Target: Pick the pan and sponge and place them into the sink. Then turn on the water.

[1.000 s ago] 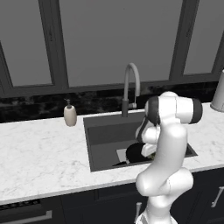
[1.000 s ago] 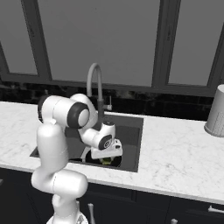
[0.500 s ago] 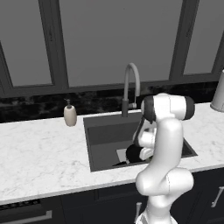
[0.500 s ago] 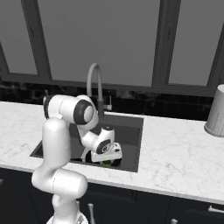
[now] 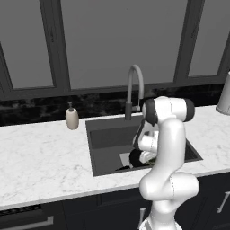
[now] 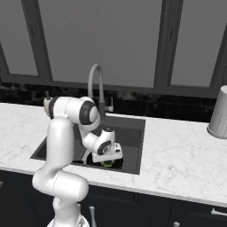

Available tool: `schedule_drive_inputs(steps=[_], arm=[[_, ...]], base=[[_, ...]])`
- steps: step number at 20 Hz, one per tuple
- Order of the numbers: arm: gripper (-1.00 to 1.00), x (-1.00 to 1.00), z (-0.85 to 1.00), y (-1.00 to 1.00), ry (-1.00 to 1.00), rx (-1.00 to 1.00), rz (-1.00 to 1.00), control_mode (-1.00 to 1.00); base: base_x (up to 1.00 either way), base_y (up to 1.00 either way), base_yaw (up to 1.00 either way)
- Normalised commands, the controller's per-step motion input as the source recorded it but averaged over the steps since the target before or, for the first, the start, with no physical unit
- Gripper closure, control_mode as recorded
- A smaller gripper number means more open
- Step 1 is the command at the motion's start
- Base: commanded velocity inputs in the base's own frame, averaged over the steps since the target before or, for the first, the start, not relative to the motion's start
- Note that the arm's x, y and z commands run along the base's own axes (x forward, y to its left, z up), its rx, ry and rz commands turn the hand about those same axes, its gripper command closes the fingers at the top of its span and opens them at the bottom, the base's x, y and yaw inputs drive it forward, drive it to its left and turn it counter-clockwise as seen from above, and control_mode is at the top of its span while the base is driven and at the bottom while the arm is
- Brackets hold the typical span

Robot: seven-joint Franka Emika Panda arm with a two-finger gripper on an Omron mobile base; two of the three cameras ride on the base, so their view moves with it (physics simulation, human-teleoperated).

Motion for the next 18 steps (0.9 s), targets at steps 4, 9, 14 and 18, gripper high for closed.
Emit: schedule_drive_inputs(steps=[4, 9, 14, 18], arm=[[1.0, 0.28, -0.01, 0.03, 0.0, 0.0, 0.0, -1.0], [1.0, 0.21, 0.0, 0.01, 0.0, 0.02, 0.0, -1.0], [1.0, 0.16, -0.06, 0.0, 0.0, 0.02, 0.0, -1.0], [1.0, 0.12, -0.07, 0.0, 0.0, 0.02, 0.0, -1.0]], base=[[0.0, 0.0, 0.0], [0.0, 0.0, 0.0], [0.0, 0.0, 0.0], [0.0, 0.0, 0.0]])
